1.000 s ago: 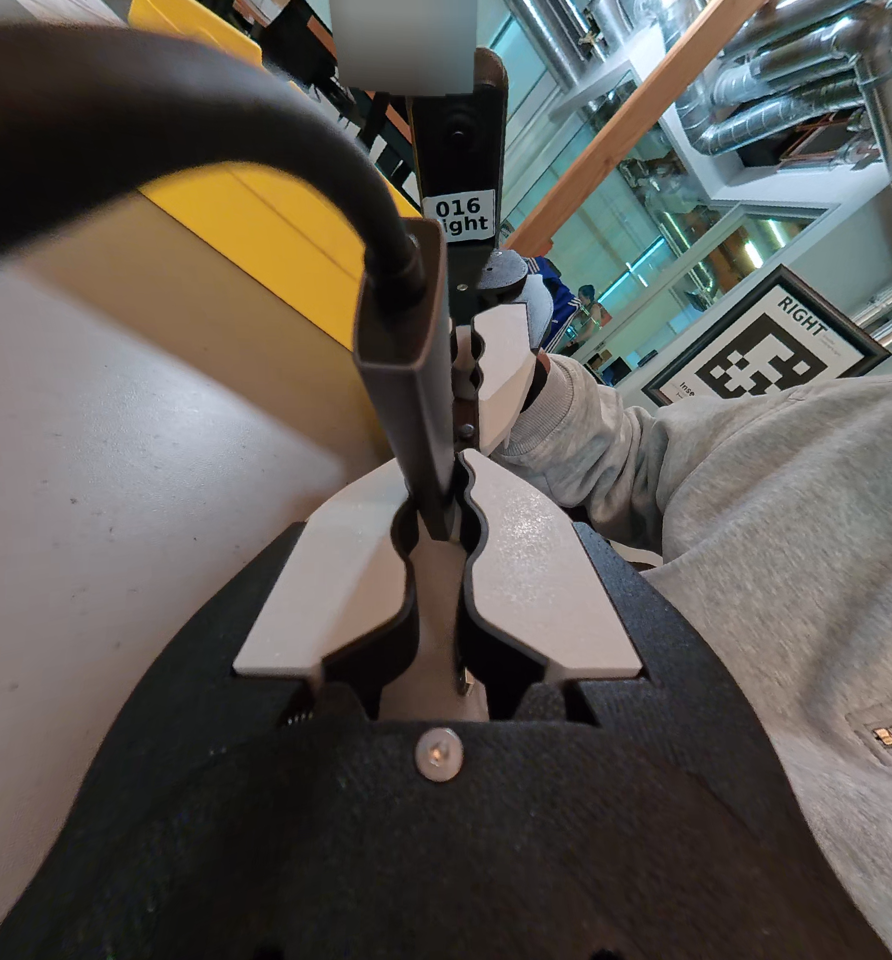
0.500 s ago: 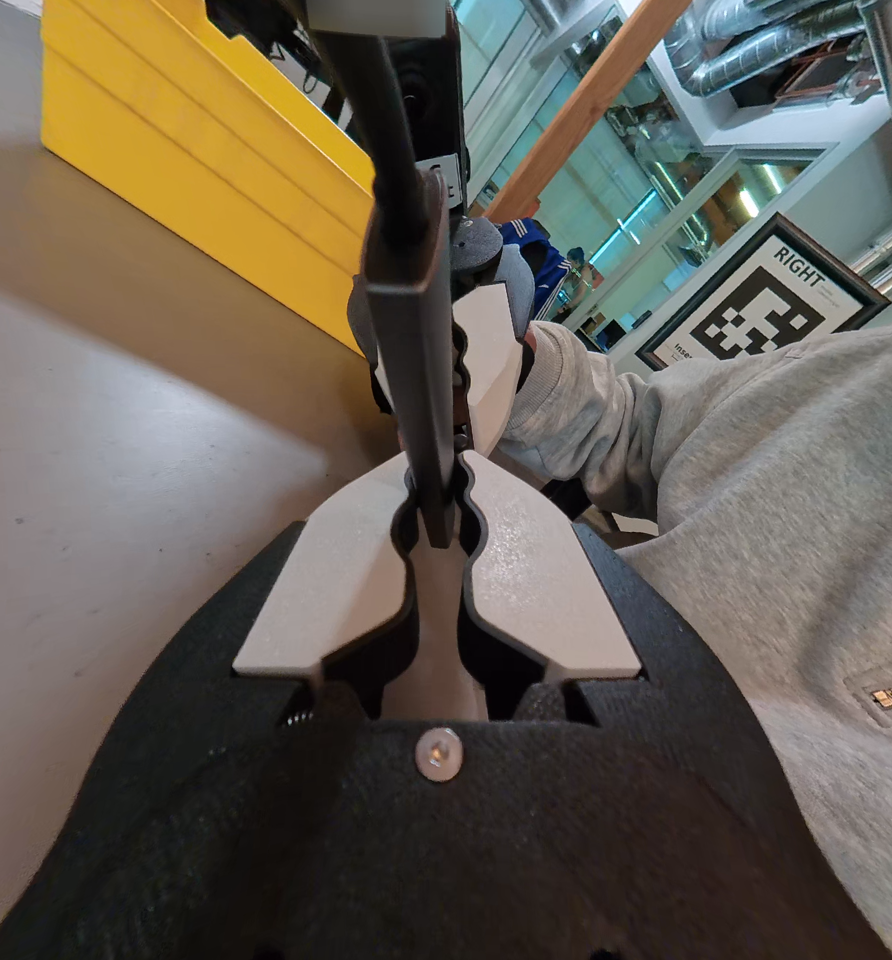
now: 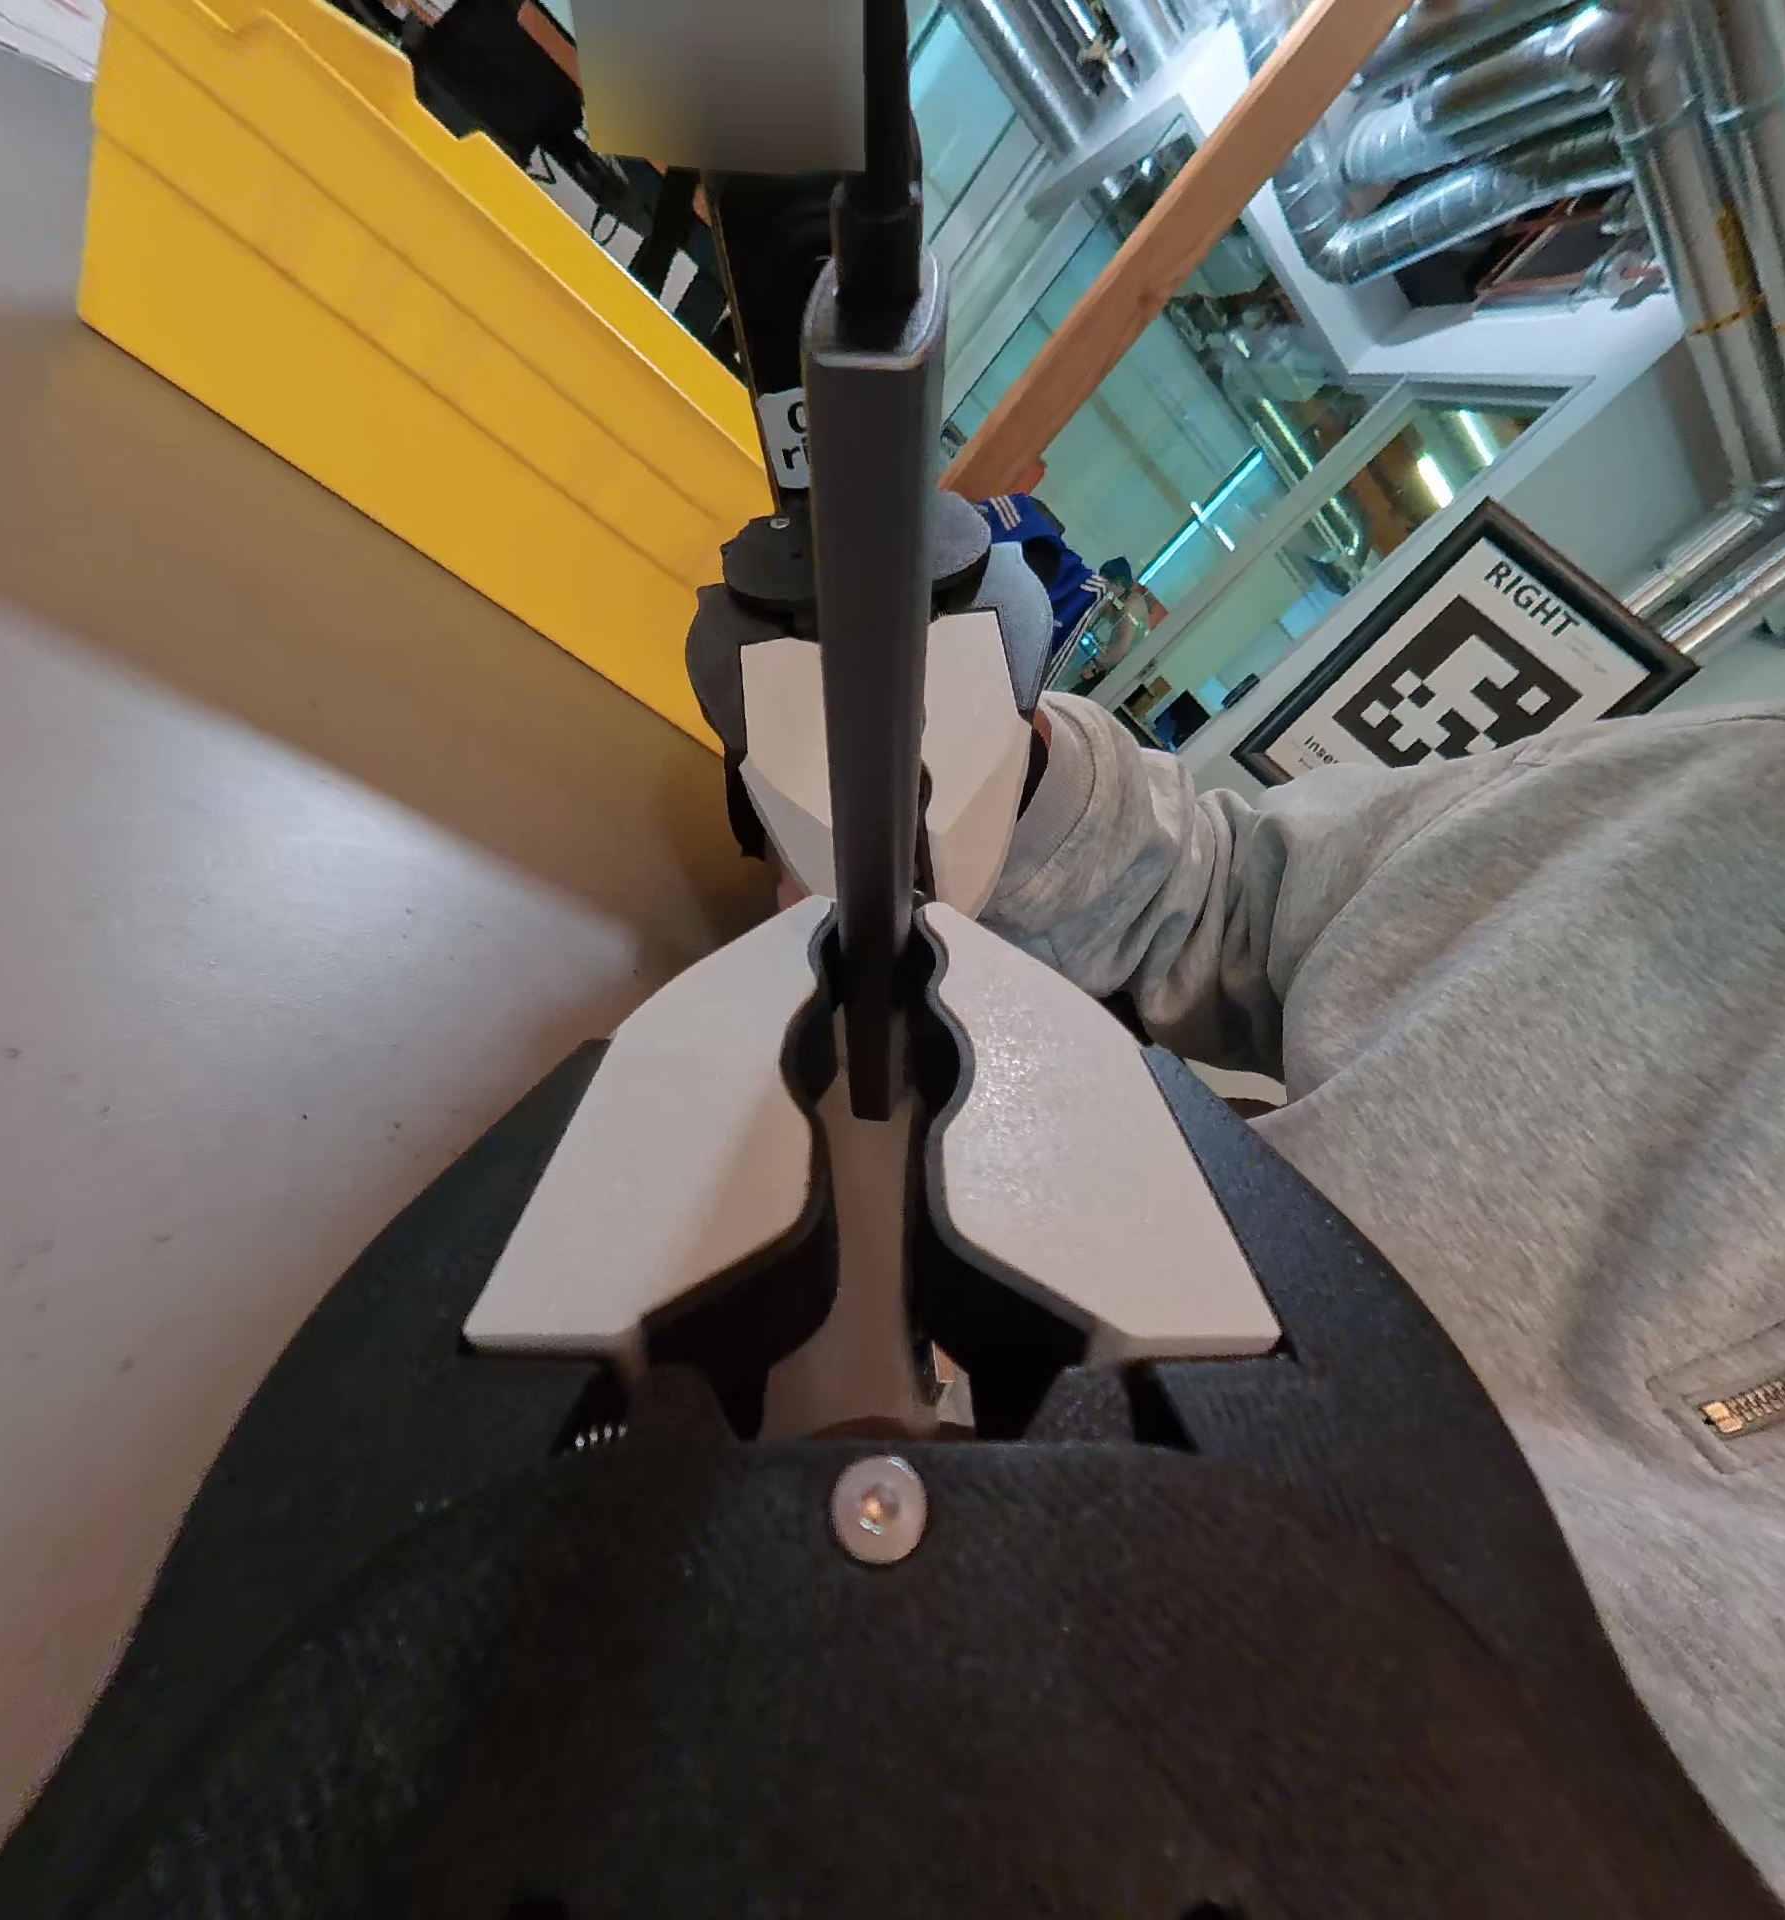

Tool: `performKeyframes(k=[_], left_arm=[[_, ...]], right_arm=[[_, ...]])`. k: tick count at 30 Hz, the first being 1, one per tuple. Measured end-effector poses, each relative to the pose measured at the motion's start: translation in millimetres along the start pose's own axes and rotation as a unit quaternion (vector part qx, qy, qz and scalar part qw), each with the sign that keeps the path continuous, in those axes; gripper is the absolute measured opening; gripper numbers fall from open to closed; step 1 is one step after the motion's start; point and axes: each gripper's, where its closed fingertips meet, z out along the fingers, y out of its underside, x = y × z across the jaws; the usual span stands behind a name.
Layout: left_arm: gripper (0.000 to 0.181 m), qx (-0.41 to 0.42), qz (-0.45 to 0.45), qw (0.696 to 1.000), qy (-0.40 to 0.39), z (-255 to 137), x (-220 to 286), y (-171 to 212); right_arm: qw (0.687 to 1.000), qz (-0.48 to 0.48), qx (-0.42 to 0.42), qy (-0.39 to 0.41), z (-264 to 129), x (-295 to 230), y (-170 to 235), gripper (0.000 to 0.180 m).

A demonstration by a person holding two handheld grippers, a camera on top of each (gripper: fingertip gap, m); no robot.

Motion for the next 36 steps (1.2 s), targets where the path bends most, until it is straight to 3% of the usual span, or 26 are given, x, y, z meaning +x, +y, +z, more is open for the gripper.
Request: performKeyframes(k=[36], left_arm=[[0.011, 0.133, -0.048, 0.987, 0.073, -7, 8, -29]], right_arm=[[0.995, 0.003, 0.087, -0.043, -3, -9, -22, 0.008]])
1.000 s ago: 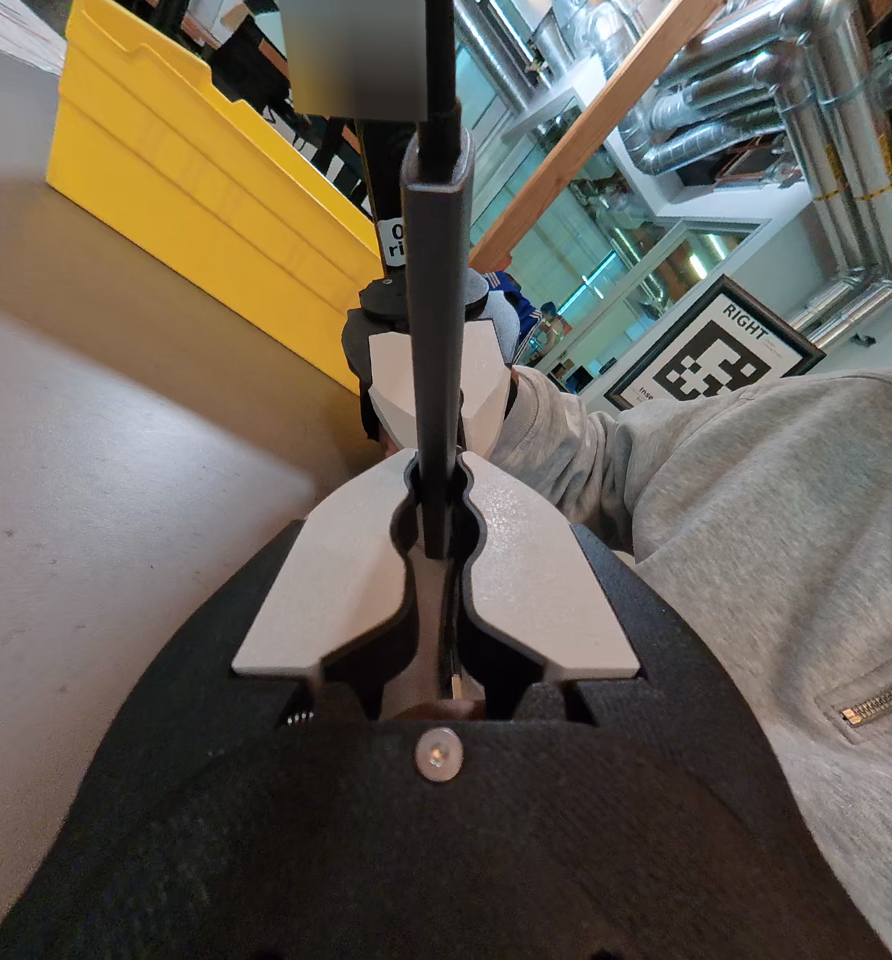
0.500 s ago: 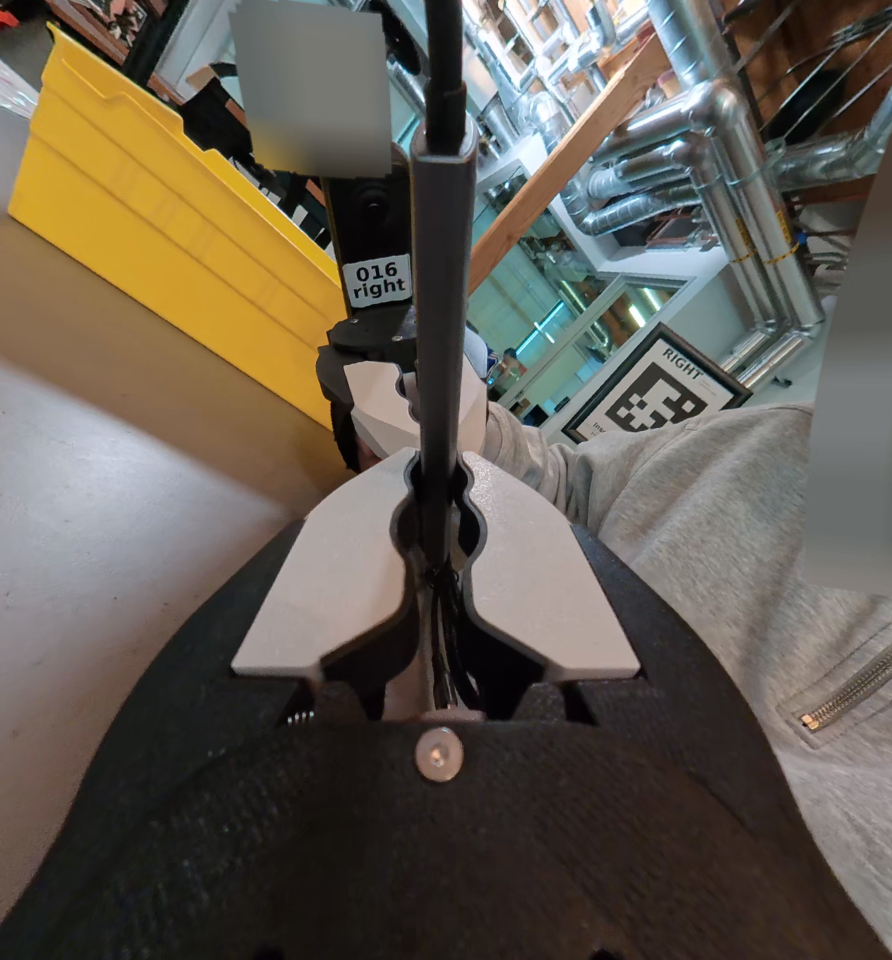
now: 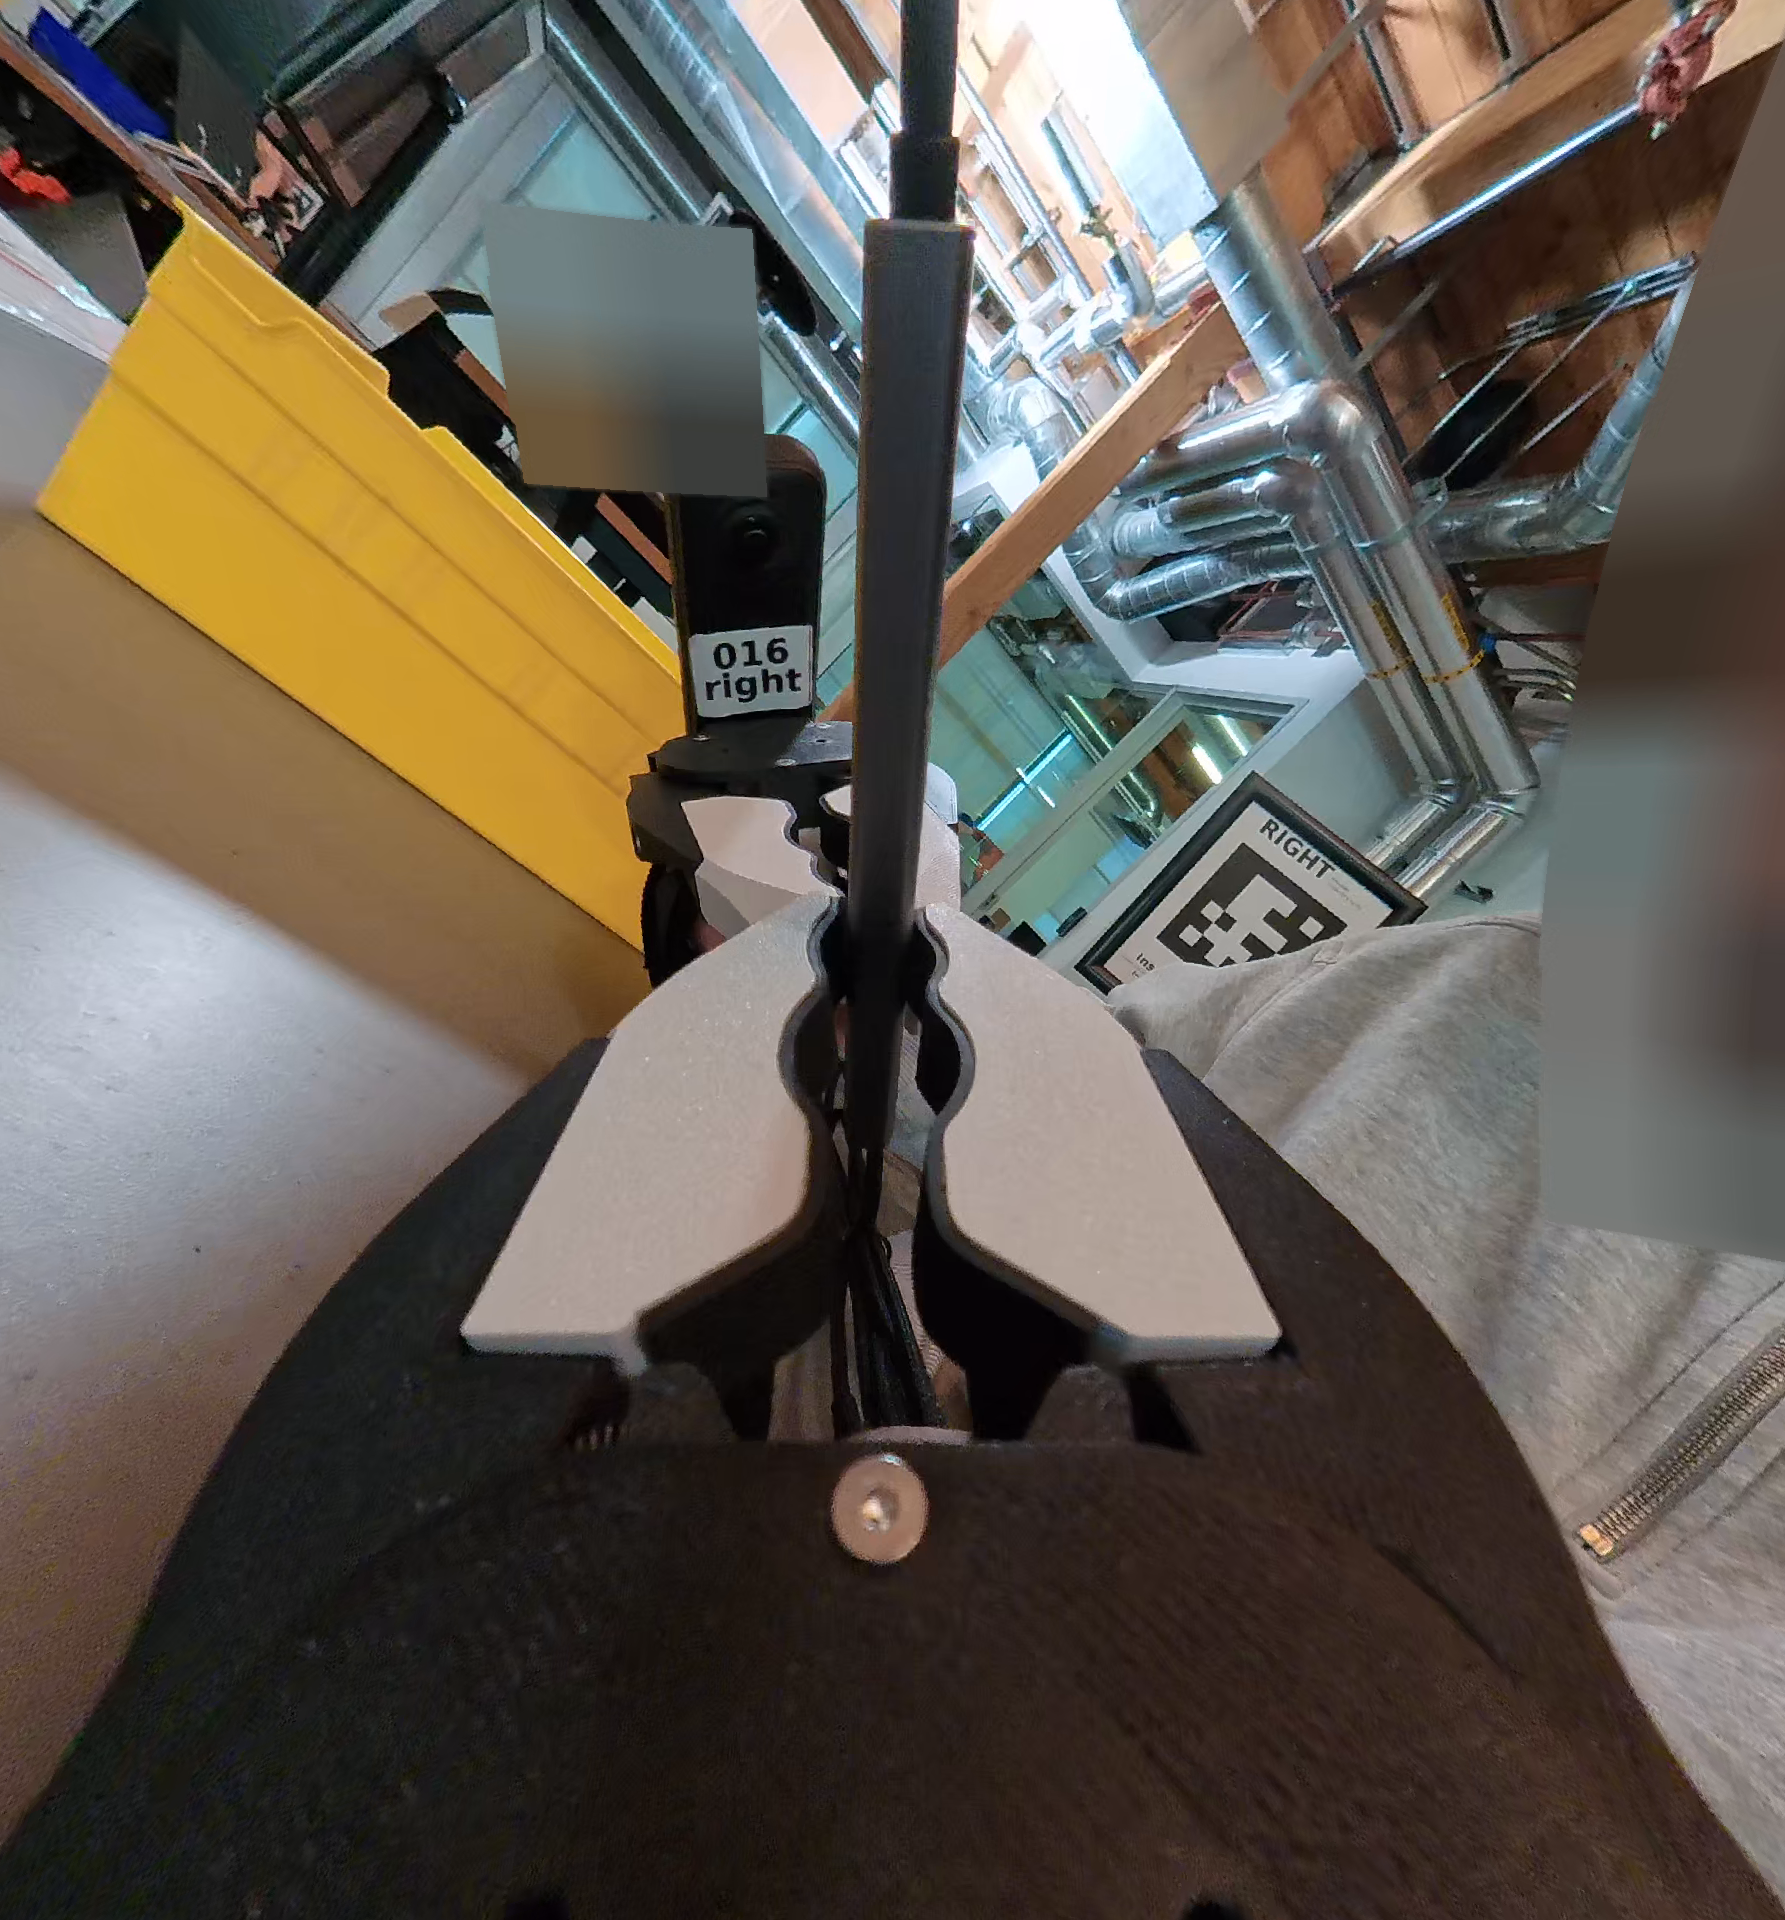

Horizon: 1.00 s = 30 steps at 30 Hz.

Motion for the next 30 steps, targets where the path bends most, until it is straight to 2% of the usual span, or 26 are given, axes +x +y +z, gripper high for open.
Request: performKeyframes(k=[9, 19, 27, 30], left_arm=[[0.011, 0.016, -0.009, 1.0, 0.004, 1, -1, -2], [0.01, 0.018, 0.003, 0.999, -0.027, -1, -6, -5], [0.019, -0.007, 0.017, 0.997, -0.07, 1, -16, 0], [0.035, -0.021, 0.016, 0.996, -0.085, 0, -20, 4]], right_arm=[[1.0, -0.006, 0.01, 0.009, 2, 2, -1, 0.008], [0.999, -0.028, 0.018, 0.034, 7, 7, -1, 0.008], [0.997, -0.037, 0.031, 0.053, 4, 12, -4, 0.008], [0.996, -0.039, 0.043, 0.063, 1, 15, -8, 0.008]])
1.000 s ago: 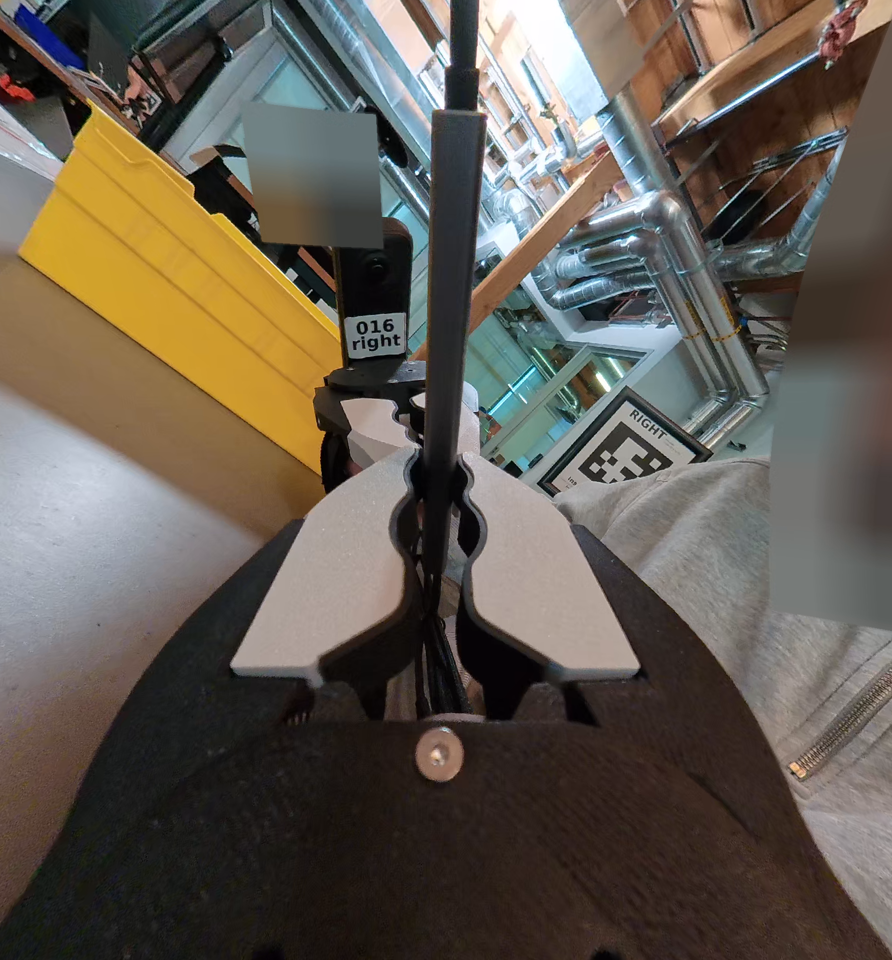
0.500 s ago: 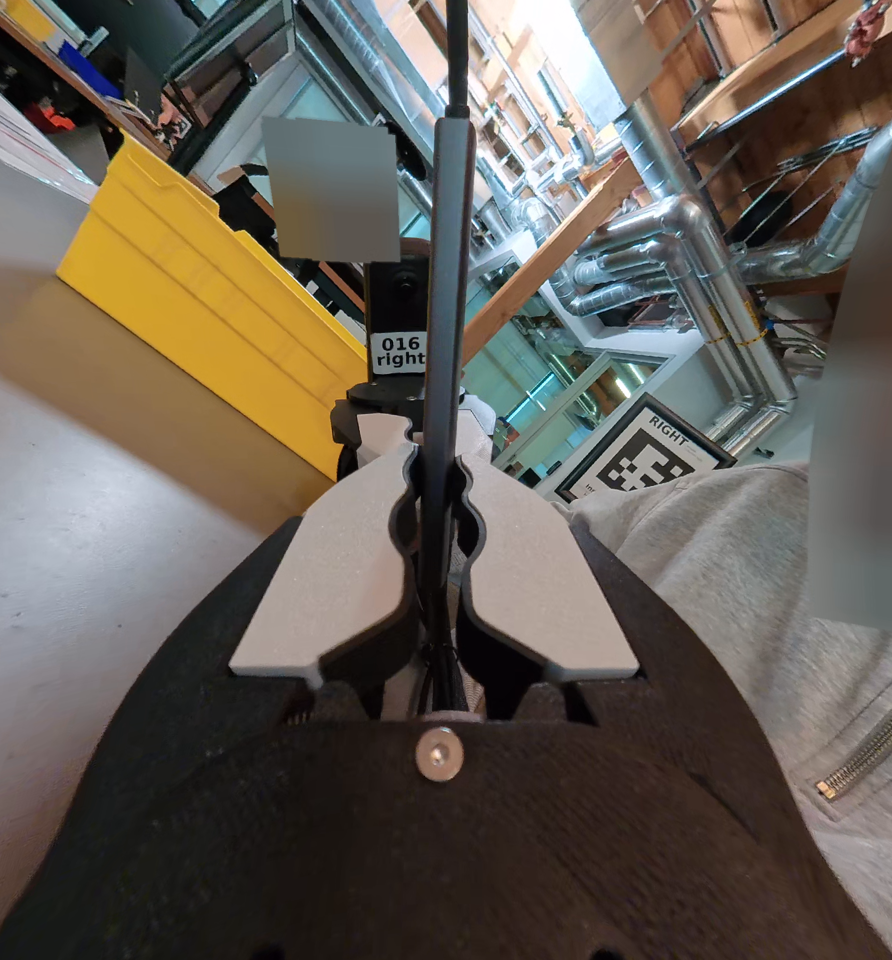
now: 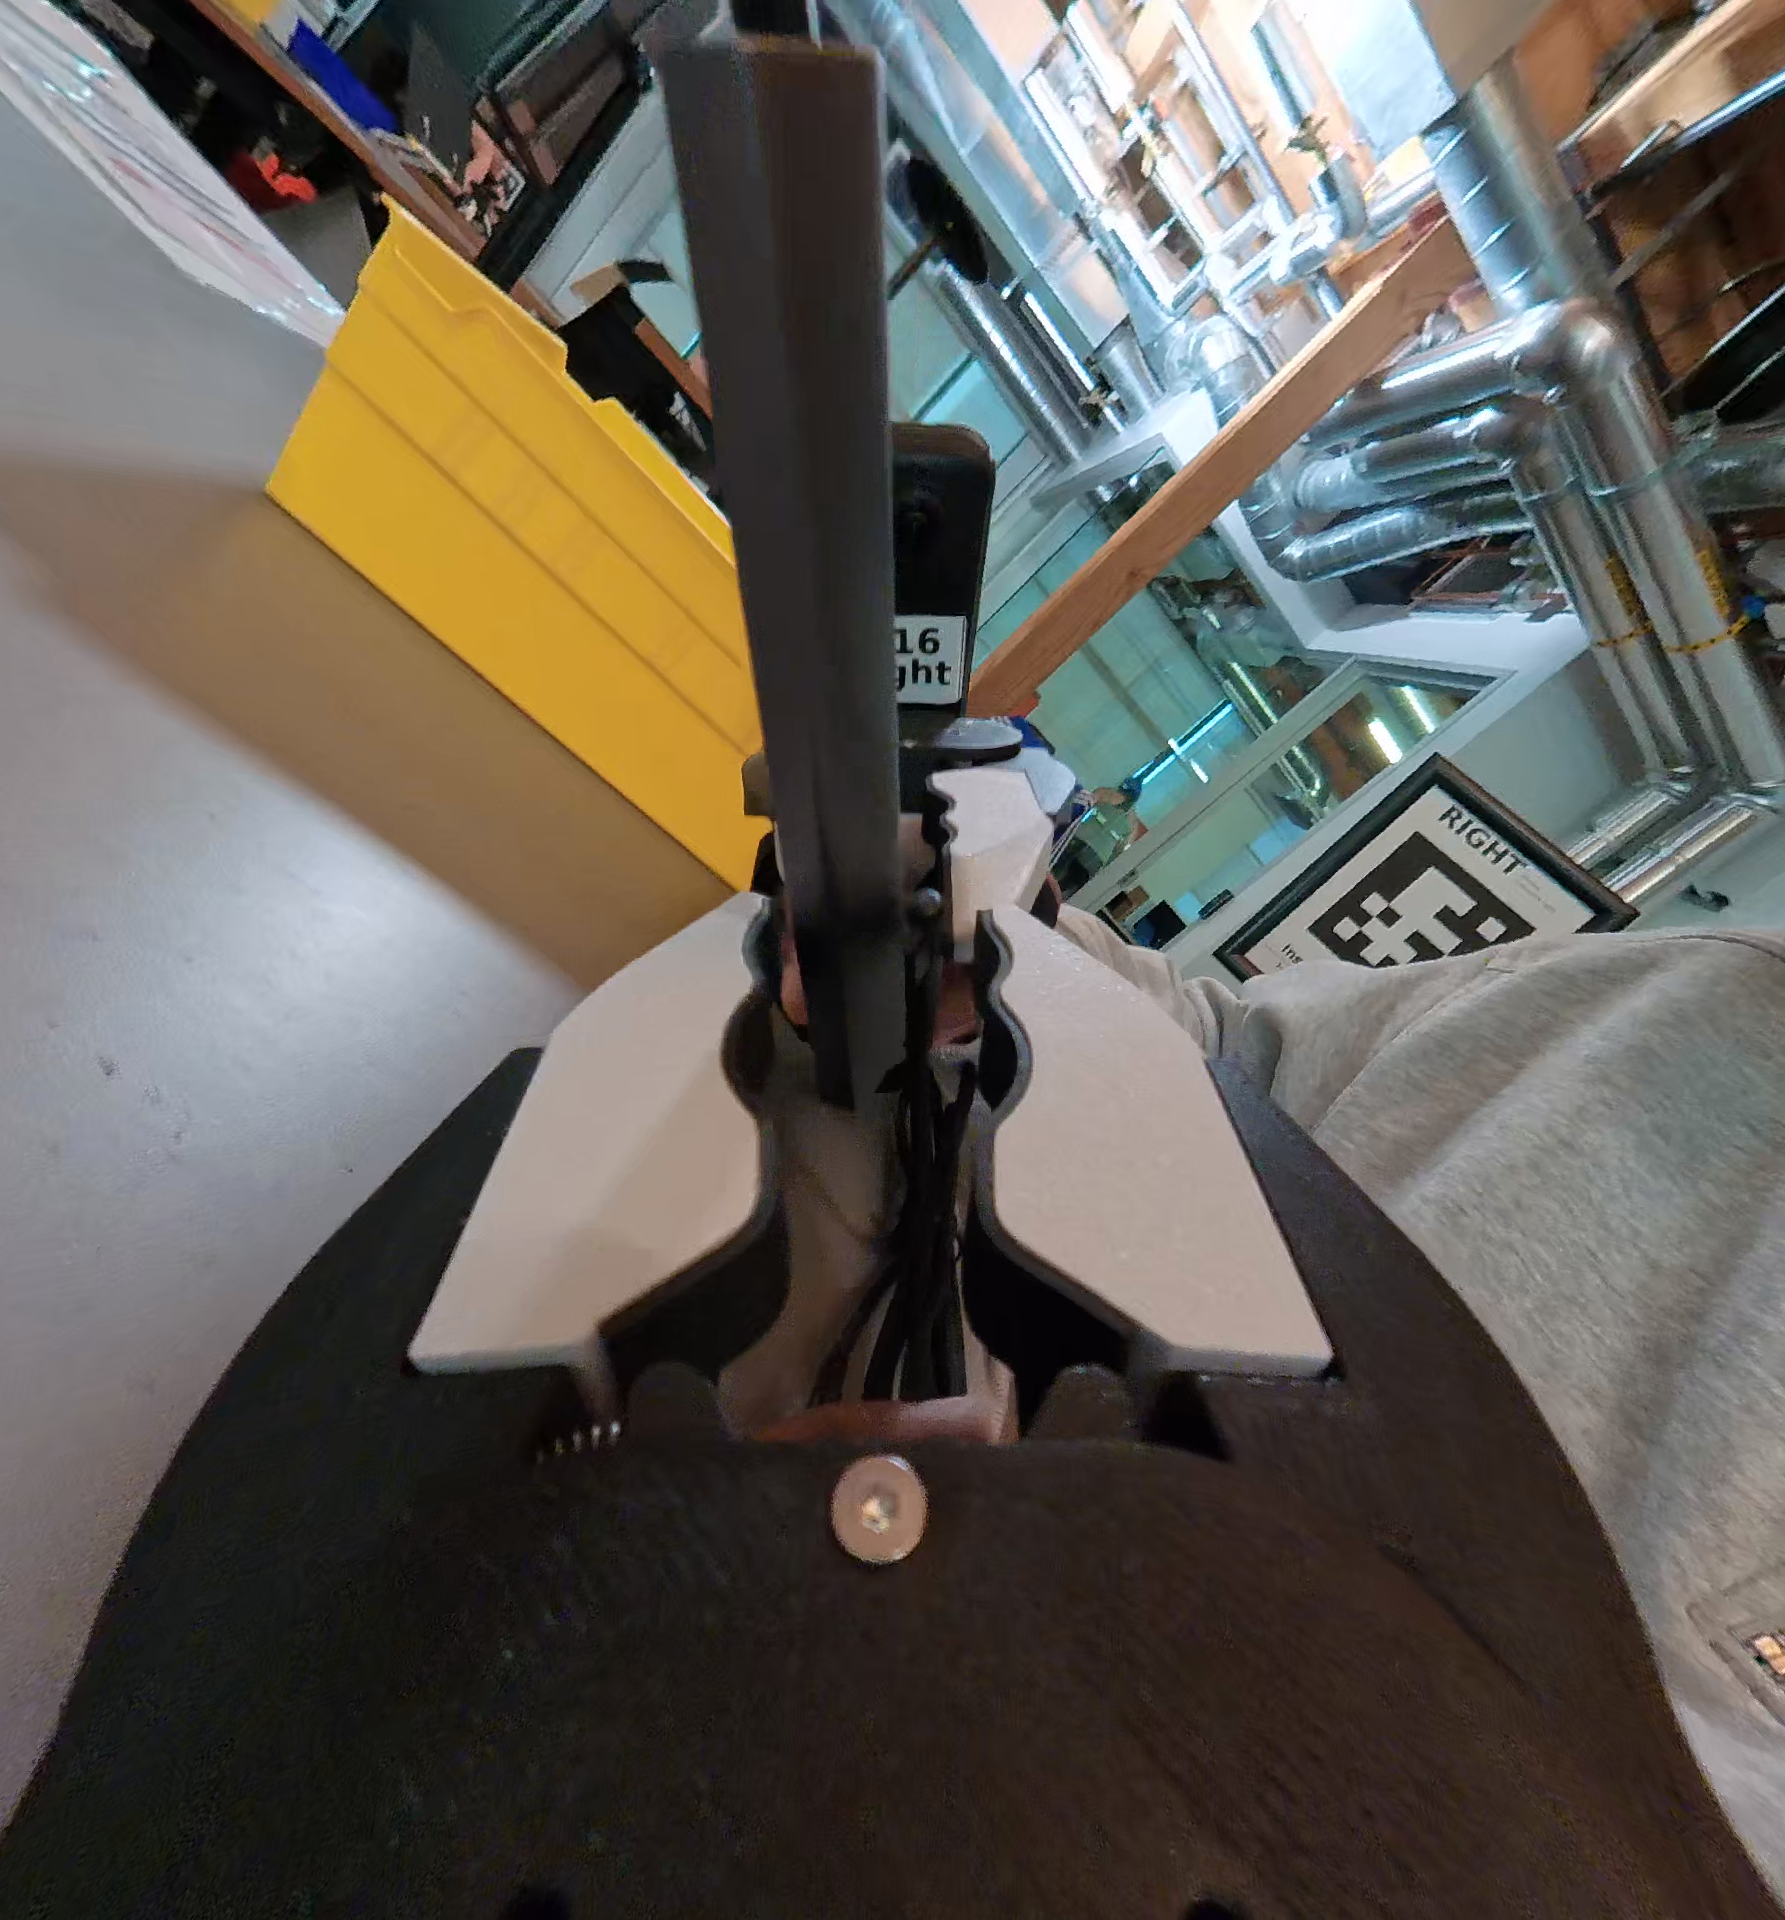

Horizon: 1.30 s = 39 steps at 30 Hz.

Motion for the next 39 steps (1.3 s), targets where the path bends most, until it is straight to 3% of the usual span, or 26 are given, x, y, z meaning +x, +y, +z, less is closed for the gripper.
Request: performKeyframes(k=[7, 14, 31, 39], left_arm=[[0.041, -0.014, 0.011, 1.0, -0.015, 2, -2, 4], [0.012, 0.008, -0.011, 1.0, -0.003, -6, -3, -4], [0.011, 0.004, 0.005, 1.0, -0.012, -7, -5, -4], [0.011, 0.014, -0.003, 1.0, -0.017, -10, -7, -8]], right_arm=[[0.998, 0.033, 0.05, -0.006, -16, 7, -16, 0.007], [0.998, 0.034, 0.044, -0.027, -14, 2, -14, 0.008], [0.999, 0.025, 0.04, -0.007, -12, 4, -14, 0.008], [0.998, 0.006, 0.064, 0.024, -20, 12, -22, 0.016]])
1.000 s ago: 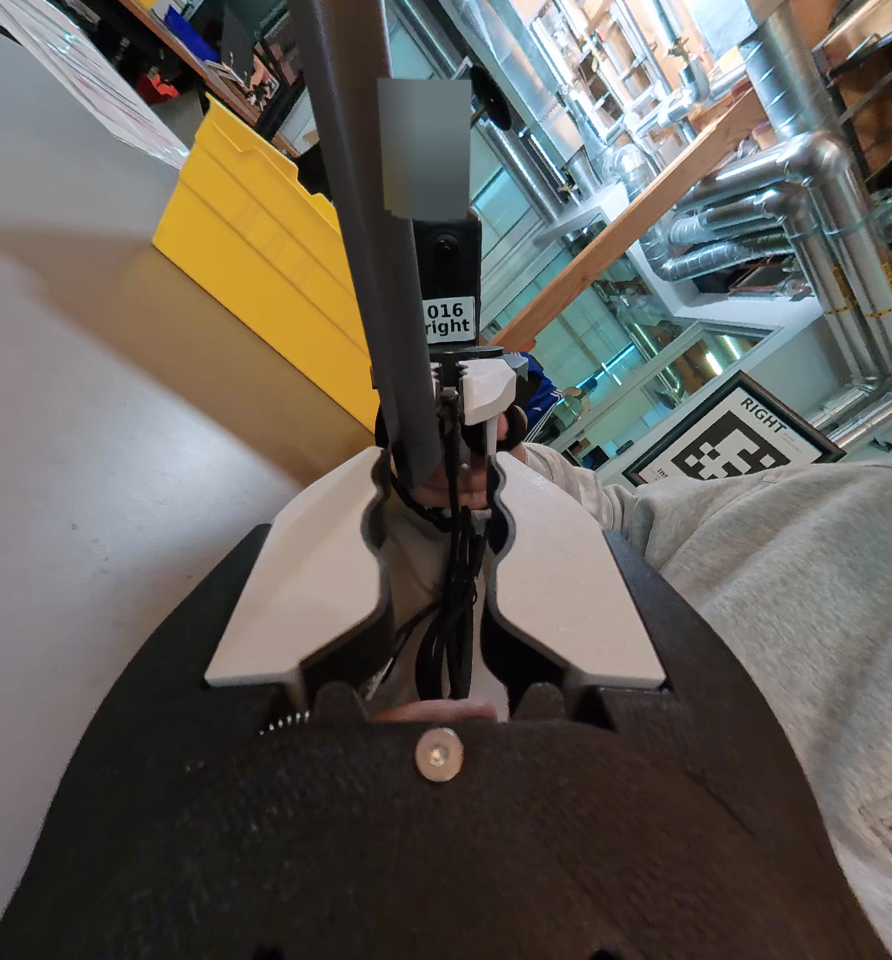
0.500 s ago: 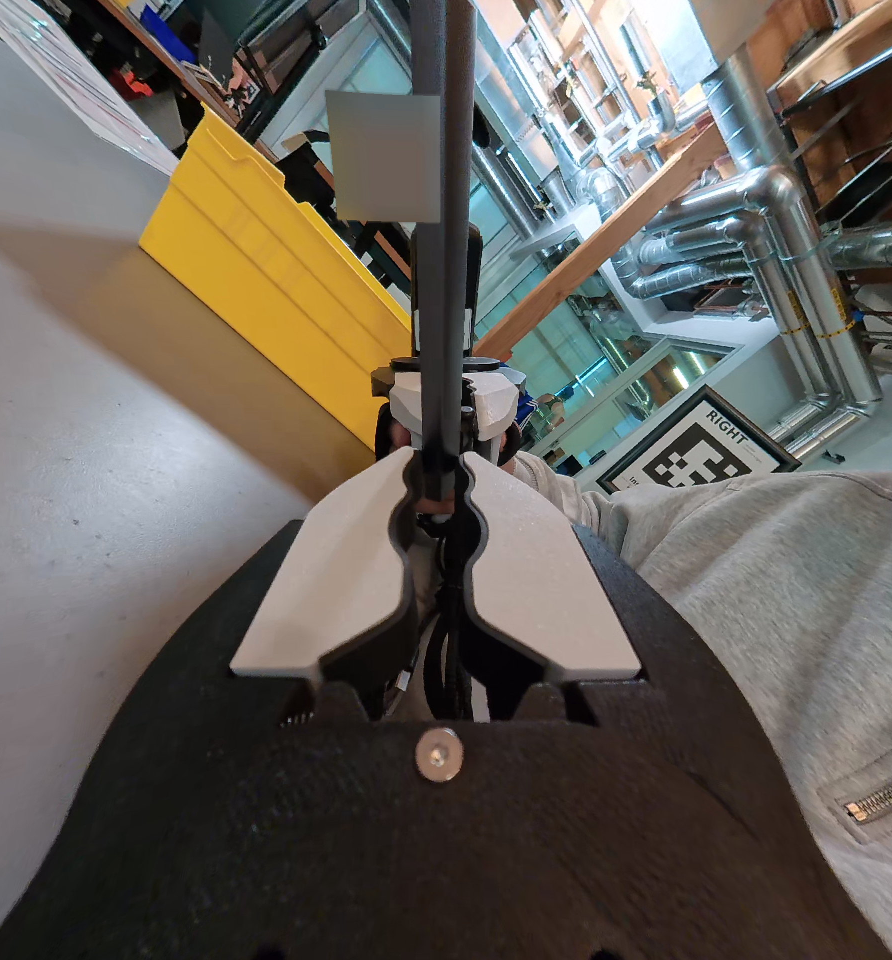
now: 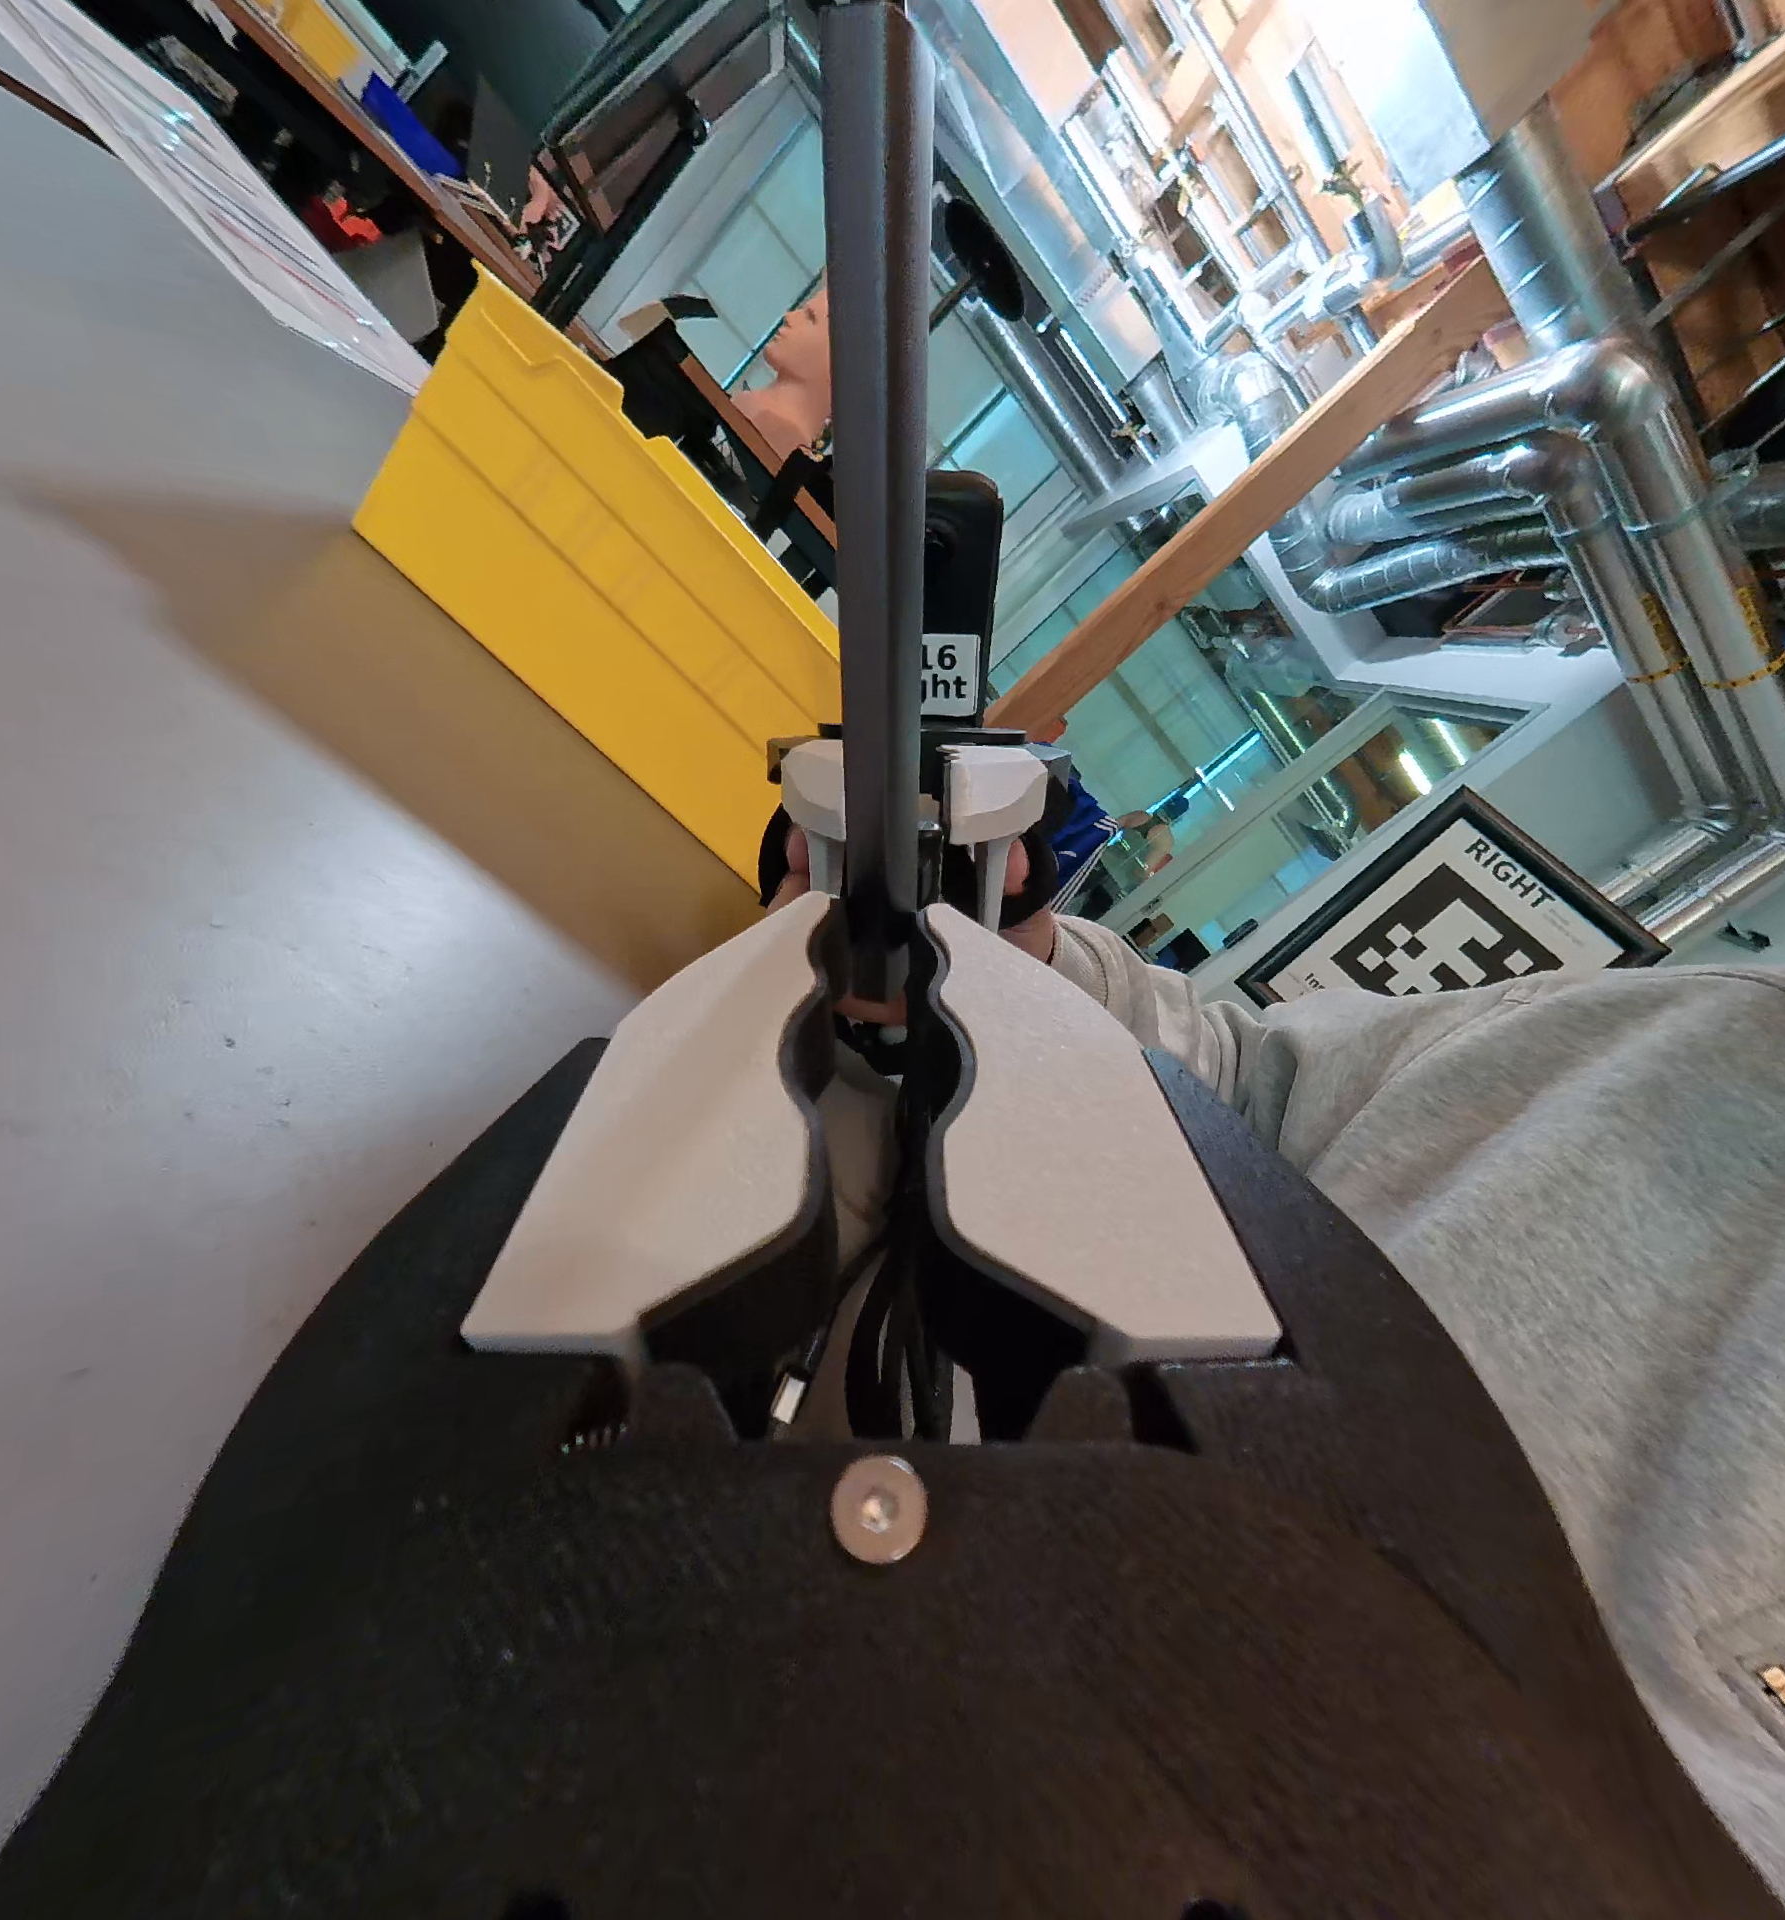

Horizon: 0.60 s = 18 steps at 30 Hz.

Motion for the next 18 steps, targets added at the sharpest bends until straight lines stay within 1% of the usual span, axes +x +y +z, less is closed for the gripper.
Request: performKeyframes(k=[2, 5, 9, 18], left_arm=[[0.01, 0.004, 0.001, 1.0, -0.006, -1.0, -1.4, -1.4], [0.01, 0.009, 0.007, 1.0, -0.019, -2.6, -4.5, -3.2], [0.01, 0.005, 0.016, 0.999, -0.032, -2.4, -6.8, -2.4], [0.011, -0.001, 0.022, 0.999, -0.041, -1.2, -7.7, -0.9]], right_arm=[[1.0, -0.01, -0.003, 0.011, -1.3, 2.6, 0.1, 0.015], [0.998, -0.049, -0.024, 0.035, 0.6, 3.8, 4.6, 0.014], [0.992, -0.095, -0.035, 0.07, 2.1, 5.0, 5.6, 0.008], [0.992, -0.092, -0.043, 0.077, 3.6, 6.6, 8.6, 0.008]])
